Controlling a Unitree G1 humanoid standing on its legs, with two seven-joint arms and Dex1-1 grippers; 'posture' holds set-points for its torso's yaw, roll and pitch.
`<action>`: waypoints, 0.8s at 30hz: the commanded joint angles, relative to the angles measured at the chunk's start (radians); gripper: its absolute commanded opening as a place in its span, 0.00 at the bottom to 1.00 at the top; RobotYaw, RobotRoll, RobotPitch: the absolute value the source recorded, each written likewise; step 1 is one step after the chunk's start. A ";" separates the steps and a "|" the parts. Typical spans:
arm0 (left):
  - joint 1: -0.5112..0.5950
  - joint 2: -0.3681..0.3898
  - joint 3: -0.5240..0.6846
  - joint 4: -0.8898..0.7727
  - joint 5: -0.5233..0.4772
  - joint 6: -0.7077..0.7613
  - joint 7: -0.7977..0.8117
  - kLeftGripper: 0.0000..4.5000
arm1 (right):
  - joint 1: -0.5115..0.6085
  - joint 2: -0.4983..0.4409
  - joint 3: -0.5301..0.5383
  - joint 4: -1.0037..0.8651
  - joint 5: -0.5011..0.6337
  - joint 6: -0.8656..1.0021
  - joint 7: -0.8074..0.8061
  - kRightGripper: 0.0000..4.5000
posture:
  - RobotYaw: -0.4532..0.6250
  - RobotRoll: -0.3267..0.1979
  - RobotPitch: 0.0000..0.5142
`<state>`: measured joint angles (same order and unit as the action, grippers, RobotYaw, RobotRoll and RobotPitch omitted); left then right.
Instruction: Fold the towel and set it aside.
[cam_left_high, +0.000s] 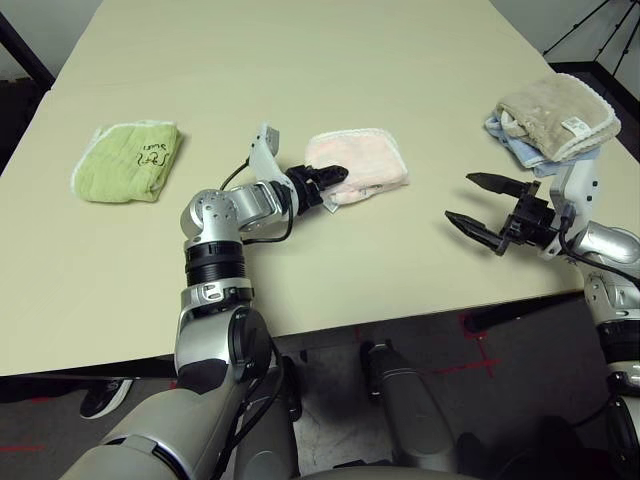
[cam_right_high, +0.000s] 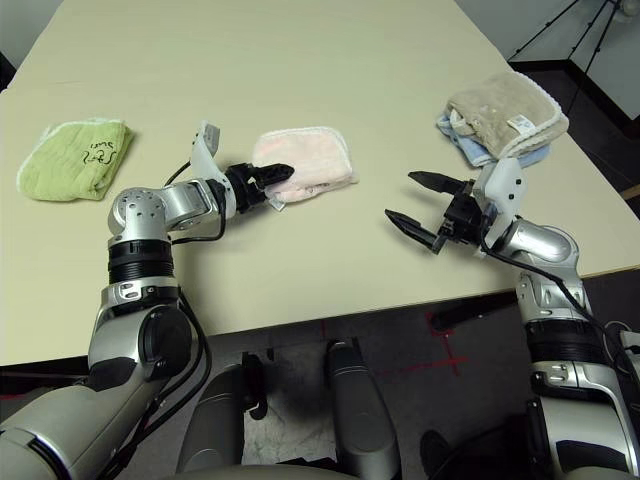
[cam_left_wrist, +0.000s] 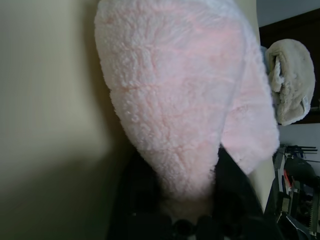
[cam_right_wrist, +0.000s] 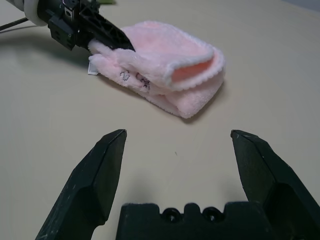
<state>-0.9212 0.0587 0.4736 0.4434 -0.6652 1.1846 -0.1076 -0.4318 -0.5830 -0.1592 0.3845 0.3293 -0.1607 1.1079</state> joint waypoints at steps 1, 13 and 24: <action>0.019 0.002 -0.018 0.010 0.009 -0.003 0.004 0.10 | 0.018 -0.017 0.006 -0.016 -0.008 -0.006 -0.003 1.00 | 0.13 0.62 0.48; 0.009 0.011 0.012 -0.077 -0.027 -0.034 0.012 0.00 | 0.000 -0.013 0.014 0.003 -0.014 -0.011 -0.001 1.00 | 0.15 0.62 0.47; 0.003 0.100 0.022 -0.137 0.006 -0.208 0.038 0.00 | -0.022 -0.006 0.032 0.030 -0.021 -0.022 0.004 1.00 | 0.18 0.62 0.46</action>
<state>-0.9211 0.1477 0.4974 0.3260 -0.6716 1.0033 -0.0829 -0.4540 -0.5831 -0.1319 0.3990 0.3157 -0.1697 1.1070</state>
